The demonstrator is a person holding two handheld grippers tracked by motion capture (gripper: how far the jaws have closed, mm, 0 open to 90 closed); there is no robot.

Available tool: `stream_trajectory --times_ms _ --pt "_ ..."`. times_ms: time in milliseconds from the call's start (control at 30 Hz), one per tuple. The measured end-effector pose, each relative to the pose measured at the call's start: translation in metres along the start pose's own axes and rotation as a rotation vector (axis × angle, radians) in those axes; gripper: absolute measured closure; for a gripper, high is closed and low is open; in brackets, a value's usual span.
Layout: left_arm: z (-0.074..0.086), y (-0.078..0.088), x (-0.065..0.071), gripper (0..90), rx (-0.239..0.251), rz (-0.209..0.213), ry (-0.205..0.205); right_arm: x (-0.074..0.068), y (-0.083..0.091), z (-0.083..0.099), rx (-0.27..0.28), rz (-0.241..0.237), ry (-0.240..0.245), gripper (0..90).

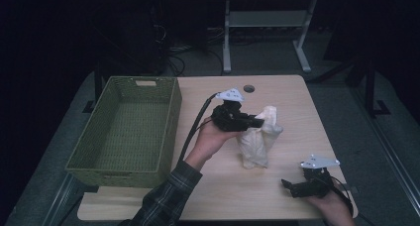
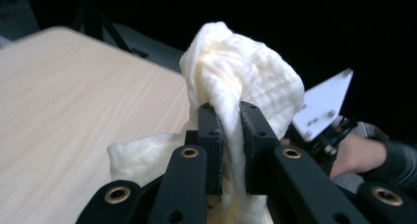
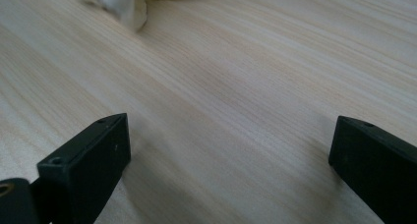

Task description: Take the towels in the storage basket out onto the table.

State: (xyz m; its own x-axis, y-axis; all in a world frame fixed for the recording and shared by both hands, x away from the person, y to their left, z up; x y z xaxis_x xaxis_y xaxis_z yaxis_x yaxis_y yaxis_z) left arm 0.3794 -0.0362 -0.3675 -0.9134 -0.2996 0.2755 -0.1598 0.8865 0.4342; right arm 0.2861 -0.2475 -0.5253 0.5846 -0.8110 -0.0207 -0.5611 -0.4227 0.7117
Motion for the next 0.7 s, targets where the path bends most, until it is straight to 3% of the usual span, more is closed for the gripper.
stream_trajectory --times_ms 133,333,700 --pt "0.019 -0.008 -0.009 80.7 -0.021 0.002 0.015 0.0 0.0 0.0 -0.002 -0.001 -0.003 1.7" --pt "0.046 -0.013 -0.027 80.1 -0.058 -0.035 0.031 0.0 0.0 0.0 -0.003 0.0 -0.001 1.7" --pt "0.079 -0.016 -0.058 78.1 -0.122 -0.152 0.056 0.0 0.0 0.0 -0.002 0.0 0.0 1.7"
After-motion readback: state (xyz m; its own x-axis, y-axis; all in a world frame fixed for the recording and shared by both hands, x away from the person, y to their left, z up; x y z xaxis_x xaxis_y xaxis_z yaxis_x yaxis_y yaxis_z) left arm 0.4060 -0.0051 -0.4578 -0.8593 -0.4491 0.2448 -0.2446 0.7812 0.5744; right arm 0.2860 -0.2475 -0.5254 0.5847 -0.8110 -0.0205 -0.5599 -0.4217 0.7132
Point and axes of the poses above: each handheld gripper's, and its own axes: y roughly backward along the jaws, z roughly out of its underside, x roughly to its right, the point moved 6 cm from there along -y, roughly forward along the jaws, and after that the axes turned 1 degree about y, right-handed, at the moved point
